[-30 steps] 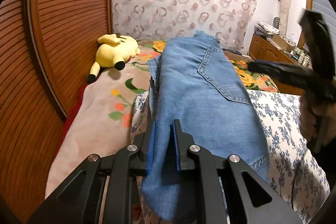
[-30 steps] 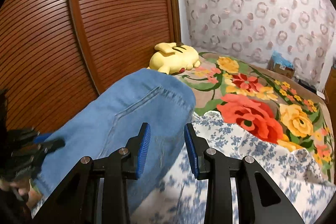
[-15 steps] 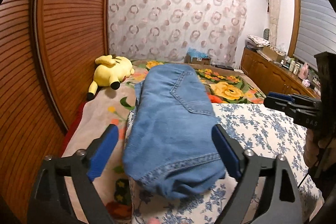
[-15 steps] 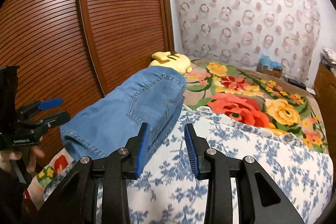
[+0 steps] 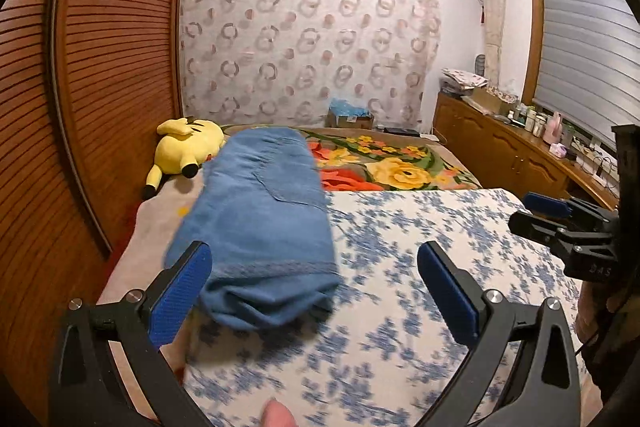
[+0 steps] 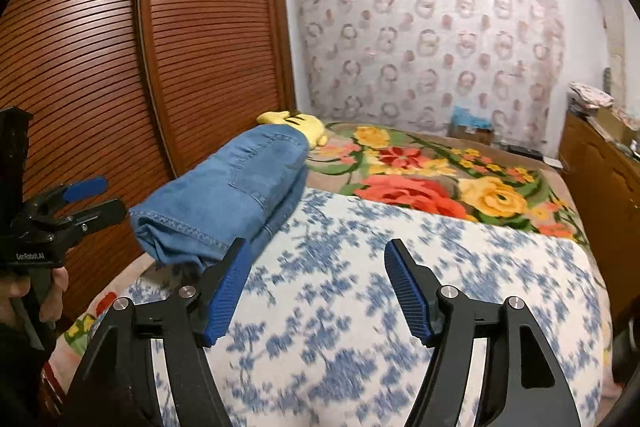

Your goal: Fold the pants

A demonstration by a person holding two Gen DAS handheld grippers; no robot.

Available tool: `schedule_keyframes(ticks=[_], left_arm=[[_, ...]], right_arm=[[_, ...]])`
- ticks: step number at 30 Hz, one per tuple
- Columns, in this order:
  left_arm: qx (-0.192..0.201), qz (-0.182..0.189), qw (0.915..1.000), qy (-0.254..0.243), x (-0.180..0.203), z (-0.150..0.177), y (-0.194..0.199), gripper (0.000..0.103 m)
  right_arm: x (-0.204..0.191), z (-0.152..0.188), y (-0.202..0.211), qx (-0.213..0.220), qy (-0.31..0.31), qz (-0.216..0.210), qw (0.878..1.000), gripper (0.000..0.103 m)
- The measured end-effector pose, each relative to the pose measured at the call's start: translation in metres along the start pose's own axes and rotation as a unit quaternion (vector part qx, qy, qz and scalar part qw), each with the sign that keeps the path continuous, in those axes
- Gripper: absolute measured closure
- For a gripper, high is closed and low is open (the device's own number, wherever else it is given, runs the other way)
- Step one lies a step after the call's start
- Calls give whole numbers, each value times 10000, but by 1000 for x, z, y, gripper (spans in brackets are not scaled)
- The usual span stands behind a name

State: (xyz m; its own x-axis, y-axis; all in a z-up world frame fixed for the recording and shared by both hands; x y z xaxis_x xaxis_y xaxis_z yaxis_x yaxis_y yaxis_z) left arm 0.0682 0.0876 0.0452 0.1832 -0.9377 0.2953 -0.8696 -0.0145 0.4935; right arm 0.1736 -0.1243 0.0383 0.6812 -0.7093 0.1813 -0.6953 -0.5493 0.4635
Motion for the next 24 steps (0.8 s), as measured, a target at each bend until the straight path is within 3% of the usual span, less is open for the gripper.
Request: schedule_keyframes(ticks=[11, 24], left_arm=[[-114, 341, 9993, -109, 58, 31, 20, 0], [394, 417, 9974, -439, 111, 27, 64, 0]], right_arm=[[-2, 23, 84, 64, -315, 557, 9979, 31], [-10, 25, 165, 453, -554, 1153, 9907, 31]])
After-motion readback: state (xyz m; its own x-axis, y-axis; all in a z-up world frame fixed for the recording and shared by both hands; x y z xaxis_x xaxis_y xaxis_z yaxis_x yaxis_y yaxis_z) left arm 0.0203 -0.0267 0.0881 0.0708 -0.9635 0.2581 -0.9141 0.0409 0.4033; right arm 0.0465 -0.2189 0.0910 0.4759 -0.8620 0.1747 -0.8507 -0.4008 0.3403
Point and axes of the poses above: each gripper's, at about its wrist camera, not at the fingertips, and y roughly against the way its jaws point, x to its right, z to its underside, the point moved 2 cm from there along -y, roughly the way its jaws point, and after that the axes turned 14 degrees about y, right-handed, at the moved point
